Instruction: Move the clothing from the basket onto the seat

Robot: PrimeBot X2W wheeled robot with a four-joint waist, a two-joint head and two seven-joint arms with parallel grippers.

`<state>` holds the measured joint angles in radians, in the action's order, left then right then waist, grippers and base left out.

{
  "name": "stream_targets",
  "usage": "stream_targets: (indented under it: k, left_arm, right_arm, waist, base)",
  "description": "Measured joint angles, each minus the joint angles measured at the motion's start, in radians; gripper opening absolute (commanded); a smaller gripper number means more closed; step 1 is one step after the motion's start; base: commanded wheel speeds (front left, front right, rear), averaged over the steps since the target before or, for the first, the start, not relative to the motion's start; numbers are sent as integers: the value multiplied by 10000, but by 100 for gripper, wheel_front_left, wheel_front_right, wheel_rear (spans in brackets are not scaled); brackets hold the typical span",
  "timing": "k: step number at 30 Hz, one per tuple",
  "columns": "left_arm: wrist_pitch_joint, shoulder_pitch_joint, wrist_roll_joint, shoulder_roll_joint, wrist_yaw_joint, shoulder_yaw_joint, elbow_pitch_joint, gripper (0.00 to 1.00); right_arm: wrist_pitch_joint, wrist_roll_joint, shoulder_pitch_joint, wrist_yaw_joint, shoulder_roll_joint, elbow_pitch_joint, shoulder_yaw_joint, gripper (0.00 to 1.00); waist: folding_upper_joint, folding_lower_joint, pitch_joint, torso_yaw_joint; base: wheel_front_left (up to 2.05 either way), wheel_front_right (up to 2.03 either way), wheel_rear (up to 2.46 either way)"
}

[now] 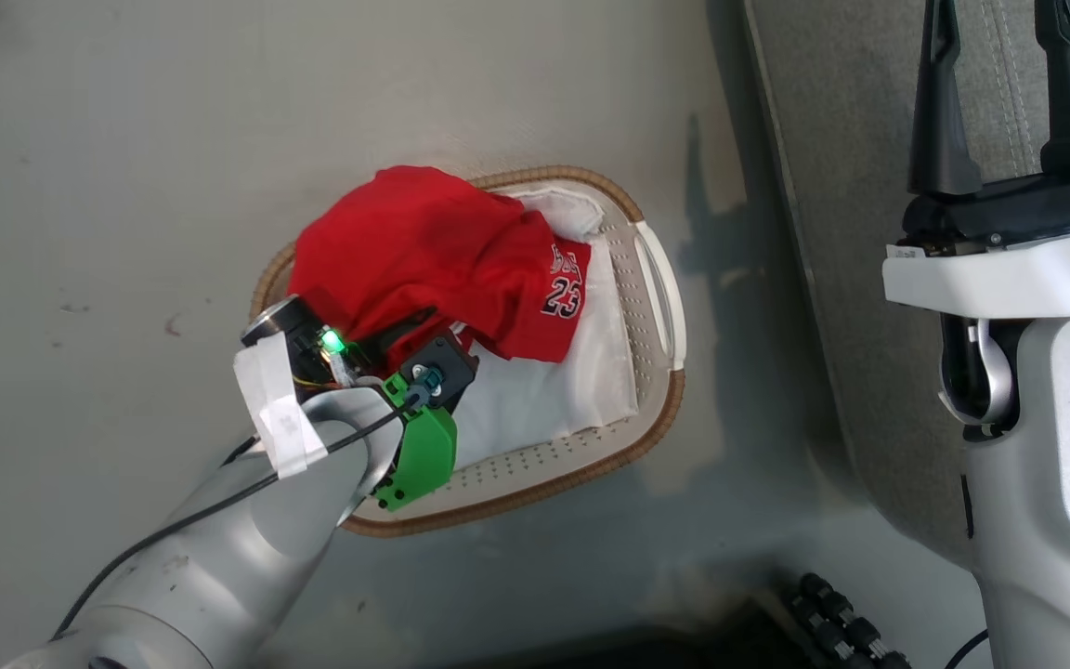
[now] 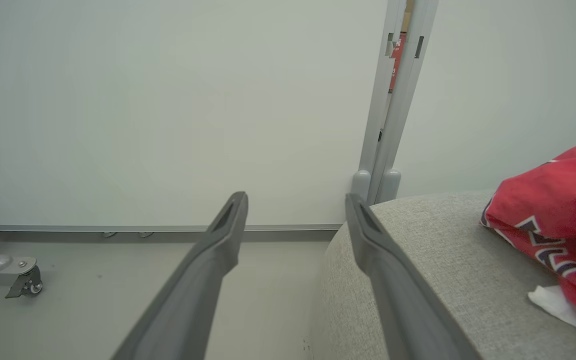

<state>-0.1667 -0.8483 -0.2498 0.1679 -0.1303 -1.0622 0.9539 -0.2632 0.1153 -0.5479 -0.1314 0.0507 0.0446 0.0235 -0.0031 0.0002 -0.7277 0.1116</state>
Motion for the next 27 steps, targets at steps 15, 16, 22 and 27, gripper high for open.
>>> stream_targets:
  k: [15,16,22,27]
  left_arm:
    - [-56,-1636,-128,236,-6,-692,1808,100]
    - [-98,-1722,-148,228,-6,-690,1875,100]
    - [-416,-1952,-314,21,-4,-660,2174,31]
    - [-702,-1942,-462,-251,-4,-662,2207,0]
  right_arm:
    - [0,412,-611,0,-4,337,-439,100]
    - [0,412,-644,0,-6,341,-481,100]
    - [0,397,-728,0,-8,347,-594,100]
    - [-2,232,-739,0,-13,261,-635,100]
  waist:
    - [0,0,-2409,1268]
    - [0,-1,-2520,1323]
    - [0,-1,-2894,1486]
    - [0,-1,-2791,1360]
  base:
    - [0,0,0]
    - [0,0,0]
    - [0,0,0]
    - [0,0,0]
